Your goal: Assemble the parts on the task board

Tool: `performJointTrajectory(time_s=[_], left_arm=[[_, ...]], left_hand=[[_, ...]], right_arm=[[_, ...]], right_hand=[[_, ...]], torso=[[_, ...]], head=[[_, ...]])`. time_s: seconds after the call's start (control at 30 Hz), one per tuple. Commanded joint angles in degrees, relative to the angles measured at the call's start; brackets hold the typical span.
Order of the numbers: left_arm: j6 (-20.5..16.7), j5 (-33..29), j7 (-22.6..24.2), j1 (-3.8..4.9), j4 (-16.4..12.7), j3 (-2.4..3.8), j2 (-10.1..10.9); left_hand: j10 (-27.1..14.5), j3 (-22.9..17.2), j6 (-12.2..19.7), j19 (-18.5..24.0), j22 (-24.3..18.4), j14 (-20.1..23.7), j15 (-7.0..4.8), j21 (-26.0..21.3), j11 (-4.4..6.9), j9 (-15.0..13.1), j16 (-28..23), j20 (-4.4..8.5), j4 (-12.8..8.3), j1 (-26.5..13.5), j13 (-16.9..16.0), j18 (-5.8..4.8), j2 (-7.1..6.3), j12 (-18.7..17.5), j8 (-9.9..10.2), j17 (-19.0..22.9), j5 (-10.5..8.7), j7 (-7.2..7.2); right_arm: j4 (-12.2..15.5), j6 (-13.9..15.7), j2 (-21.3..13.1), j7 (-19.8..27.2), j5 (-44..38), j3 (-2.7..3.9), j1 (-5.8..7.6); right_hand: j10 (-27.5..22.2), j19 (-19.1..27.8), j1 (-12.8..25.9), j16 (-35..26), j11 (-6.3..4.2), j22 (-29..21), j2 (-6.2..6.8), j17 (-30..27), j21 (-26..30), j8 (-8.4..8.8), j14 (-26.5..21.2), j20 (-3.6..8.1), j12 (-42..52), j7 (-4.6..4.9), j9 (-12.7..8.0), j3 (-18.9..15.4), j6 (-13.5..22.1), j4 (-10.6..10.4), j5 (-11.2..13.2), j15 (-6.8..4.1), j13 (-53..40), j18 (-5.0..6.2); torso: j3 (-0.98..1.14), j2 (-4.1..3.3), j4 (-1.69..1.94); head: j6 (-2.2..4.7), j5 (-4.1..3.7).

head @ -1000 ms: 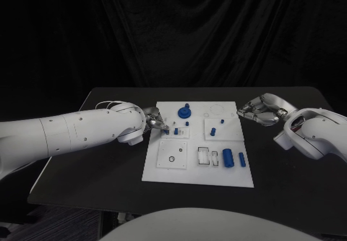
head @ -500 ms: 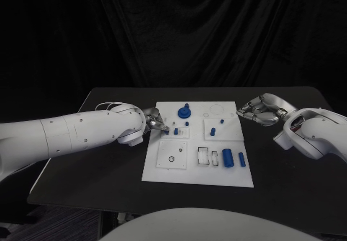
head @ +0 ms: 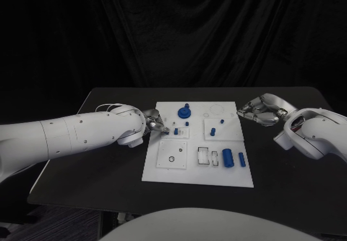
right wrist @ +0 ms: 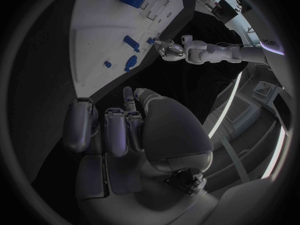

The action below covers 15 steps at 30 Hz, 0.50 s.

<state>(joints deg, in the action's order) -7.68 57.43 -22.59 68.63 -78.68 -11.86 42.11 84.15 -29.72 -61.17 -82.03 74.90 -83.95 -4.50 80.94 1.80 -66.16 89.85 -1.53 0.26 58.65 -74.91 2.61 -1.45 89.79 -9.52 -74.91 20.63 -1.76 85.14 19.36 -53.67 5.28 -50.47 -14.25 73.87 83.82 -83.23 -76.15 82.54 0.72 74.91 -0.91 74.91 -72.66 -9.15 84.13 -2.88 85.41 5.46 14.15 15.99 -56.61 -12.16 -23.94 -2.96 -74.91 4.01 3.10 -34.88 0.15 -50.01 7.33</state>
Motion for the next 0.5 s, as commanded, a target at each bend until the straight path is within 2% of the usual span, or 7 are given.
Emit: performJointTrajectory(time_s=[0.03,0.33,0.47,0.5], left_arm=[[1.18,0.21,-0.28,-0.49,-0.03,-0.24,0.15],[0.57,0.21,0.70,-0.57,-0.05,-0.24,0.35],[0.89,0.21,1.33,-0.58,-0.07,-0.24,0.38],[0.97,0.21,1.41,-0.59,-0.11,-0.24,0.40]], left_hand=[[5.85,0.02,-0.12,0.19,5.68,-6.05,-0.46,-0.39,0.41,0.04,0.15,-0.03,0.28,-0.04,-15.09,0.68,0.67,0.21,-0.18,-15.09,0.15,0.16],[5.85,-0.24,-0.17,0.24,5.66,-6.05,-0.48,-0.48,0.45,0.05,0.15,-0.01,0.06,0.38,-15.09,0.69,0.83,0.21,-0.20,-15.09,0.68,0.19],[5.85,-0.76,-0.15,0.23,5.71,-6.05,-0.48,-0.58,0.40,0.03,0.15,0.02,-0.14,0.67,-15.09,0.69,0.72,0.21,-0.24,-15.09,4.03,0.08],[5.85,-1.03,-0.09,0.27,5.70,-6.05,-0.45,-0.64,0.39,0.00,0.15,0.04,-0.27,0.63,-15.09,0.70,0.40,0.21,-0.23,-15.09,6.57,0.01]], right_arm=[[-0.01,-0.45,-0.02,-0.98,-0.21,0.05,-0.14],[-0.13,-0.65,0.10,-1.11,-0.21,0.05,-0.15],[-0.17,-0.70,0.12,-1.17,-0.21,0.04,-0.16],[-0.17,-0.71,0.13,-1.19,-0.21,0.04,-0.16]], right_hand=[[-0.34,-0.20,-0.46,-0.37,0.15,5.75,0.23,2.94,0.23,0.09,2.81,-0.07,-0.32,0.11,0.07,-0.08,-0.03,0.36,-0.37,-0.17,-6.47,0.15],[-0.35,-0.20,-0.55,-0.40,0.13,5.75,0.20,2.89,0.26,0.09,2.80,-0.07,-0.32,0.10,0.08,0.03,-0.01,0.51,-0.51,-0.17,-6.46,0.16],[-0.35,-0.20,-0.55,-0.40,0.13,5.75,0.20,2.89,0.26,0.09,2.80,-0.07,-0.32,0.10,0.08,0.03,-0.01,0.51,-0.51,-0.17,-6.46,0.16],[-0.35,-0.20,-0.55,-0.40,0.13,5.75,0.20,2.89,0.26,0.09,2.80,-0.07,-0.32,0.10,0.08,0.03,-0.01,0.51,-0.51,-0.17,-6.46,0.16]], torso=[[-0.01,-0.02,0.03],[0.01,0.00,0.02],[0.01,0.02,0.01],[0.01,0.01,0.00]], head=[[0.01,0.01],[0.01,0.06],[0.01,0.03],[0.01,0.04]])
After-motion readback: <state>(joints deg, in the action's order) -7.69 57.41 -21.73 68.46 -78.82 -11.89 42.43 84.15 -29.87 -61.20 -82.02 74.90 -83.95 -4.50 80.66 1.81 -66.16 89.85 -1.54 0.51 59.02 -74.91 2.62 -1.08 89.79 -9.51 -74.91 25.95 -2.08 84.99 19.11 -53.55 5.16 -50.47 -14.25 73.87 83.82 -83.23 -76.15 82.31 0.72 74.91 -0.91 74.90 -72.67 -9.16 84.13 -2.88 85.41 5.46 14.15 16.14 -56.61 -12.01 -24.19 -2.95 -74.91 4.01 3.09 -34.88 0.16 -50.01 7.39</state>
